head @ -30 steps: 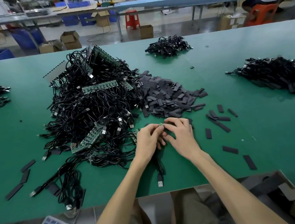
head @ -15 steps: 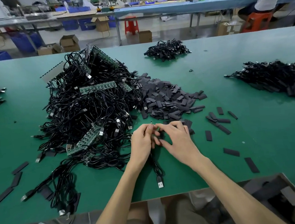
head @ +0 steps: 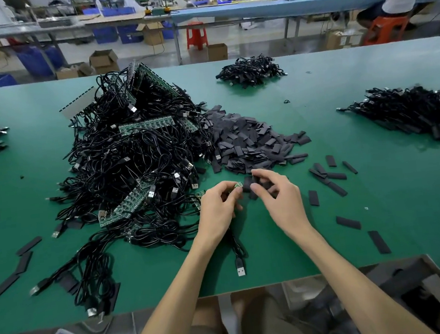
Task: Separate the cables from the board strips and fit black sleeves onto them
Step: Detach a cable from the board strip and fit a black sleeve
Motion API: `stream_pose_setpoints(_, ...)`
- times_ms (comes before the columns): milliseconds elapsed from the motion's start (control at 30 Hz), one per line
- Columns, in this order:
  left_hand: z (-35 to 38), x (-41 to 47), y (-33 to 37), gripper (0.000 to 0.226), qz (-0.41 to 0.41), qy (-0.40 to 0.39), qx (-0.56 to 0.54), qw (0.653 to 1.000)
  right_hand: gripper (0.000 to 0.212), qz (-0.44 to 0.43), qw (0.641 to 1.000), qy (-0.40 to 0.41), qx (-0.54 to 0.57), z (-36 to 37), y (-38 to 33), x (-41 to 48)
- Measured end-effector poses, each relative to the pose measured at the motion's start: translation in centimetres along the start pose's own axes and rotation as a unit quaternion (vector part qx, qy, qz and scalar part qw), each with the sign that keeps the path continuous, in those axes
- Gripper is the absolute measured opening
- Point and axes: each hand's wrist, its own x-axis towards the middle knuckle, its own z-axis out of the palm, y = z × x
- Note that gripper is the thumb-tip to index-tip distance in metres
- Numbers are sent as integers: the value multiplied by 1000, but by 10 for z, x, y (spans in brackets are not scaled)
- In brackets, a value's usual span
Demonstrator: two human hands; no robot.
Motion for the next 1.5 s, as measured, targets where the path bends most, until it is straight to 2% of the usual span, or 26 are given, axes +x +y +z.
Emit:
stream_pose_setpoints(100, -1, -1, 0, 12, 6, -18, 0, 1000, 30, -10, 1000, -14, 14, -1, -2, -1)
stream_pose_setpoints(200, -2, 0, 0, 14, 13, -35, 2, 999, 15, 5, 1000, -23, 19, 0, -3, 0)
stream_pose_setpoints(300, -2, 0, -1, 17, 16, -40, -6, 999, 16, 28, 998, -14, 46, 0, 1, 0)
stream_pose_setpoints(567, -2, 0, -3, 19, 15, -35, -1, 999, 9, 82, 977, -19, 198, -3, 3, 0)
stream_pose_setpoints(667, -2, -1, -2, 19, 14, -35, 0, 999, 5, 86, 976, -47, 193, -4, 5, 0)
stream_pose_setpoints(767, -1, -1, -2, 17, 11, -36, 1, 999, 11, 82, 981, -63, 163, -5, 7, 1)
stream_pose_setpoints(1067, -2, -5, 4, 33, 25, -39, -38, 998, 16, 97, 970, -38, 221, -4, 4, 2)
stream_pose_setpoints(1500, -1, -5, 4, 23, 25, -60, 7, 998, 7, 93, 965, -48, 240, -5, 3, 0)
